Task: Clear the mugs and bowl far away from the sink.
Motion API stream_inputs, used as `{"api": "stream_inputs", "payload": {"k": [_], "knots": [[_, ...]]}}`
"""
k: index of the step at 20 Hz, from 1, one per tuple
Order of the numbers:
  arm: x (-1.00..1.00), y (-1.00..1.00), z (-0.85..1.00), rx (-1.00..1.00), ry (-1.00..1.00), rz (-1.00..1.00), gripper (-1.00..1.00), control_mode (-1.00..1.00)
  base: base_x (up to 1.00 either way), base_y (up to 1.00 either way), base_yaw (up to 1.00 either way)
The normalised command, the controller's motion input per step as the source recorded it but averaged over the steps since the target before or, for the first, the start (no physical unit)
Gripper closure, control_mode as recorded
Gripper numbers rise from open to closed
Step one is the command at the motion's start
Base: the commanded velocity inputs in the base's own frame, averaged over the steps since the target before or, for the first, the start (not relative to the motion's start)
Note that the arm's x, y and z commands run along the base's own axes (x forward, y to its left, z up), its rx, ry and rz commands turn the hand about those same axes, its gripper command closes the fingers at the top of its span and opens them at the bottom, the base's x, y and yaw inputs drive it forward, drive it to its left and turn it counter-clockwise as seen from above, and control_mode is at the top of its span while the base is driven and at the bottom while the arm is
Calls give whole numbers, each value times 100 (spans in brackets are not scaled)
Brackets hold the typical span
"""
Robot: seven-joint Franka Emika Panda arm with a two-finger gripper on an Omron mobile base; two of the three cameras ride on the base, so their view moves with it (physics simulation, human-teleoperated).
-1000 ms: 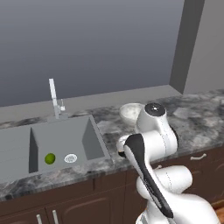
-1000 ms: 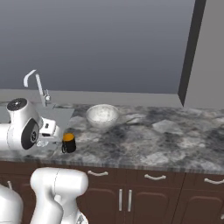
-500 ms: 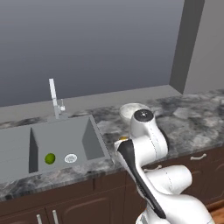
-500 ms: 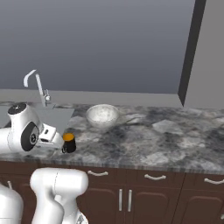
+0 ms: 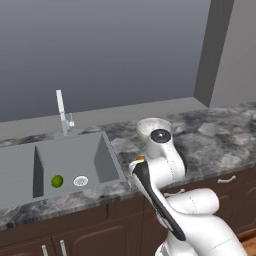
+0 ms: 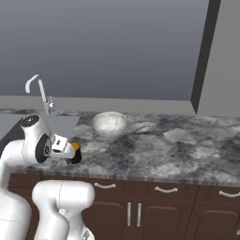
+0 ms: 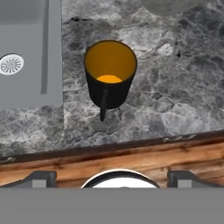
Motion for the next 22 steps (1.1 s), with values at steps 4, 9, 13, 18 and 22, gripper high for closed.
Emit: {"api": "stream_inputs", "payload": {"k": [4, 9, 13, 18, 22], "knots": [[39, 0, -34, 1, 0, 8, -100, -100, 0, 0, 0], [33, 0, -33, 1, 0, 7, -100, -100, 0, 0, 0], [33, 0, -24, 0, 0, 4, -100, -100, 0, 0, 0], [10, 0, -31, 0, 0, 0, -100, -100, 0, 0, 0], [3, 0, -30, 0, 0, 0, -100, -100, 0, 0, 0]]}}
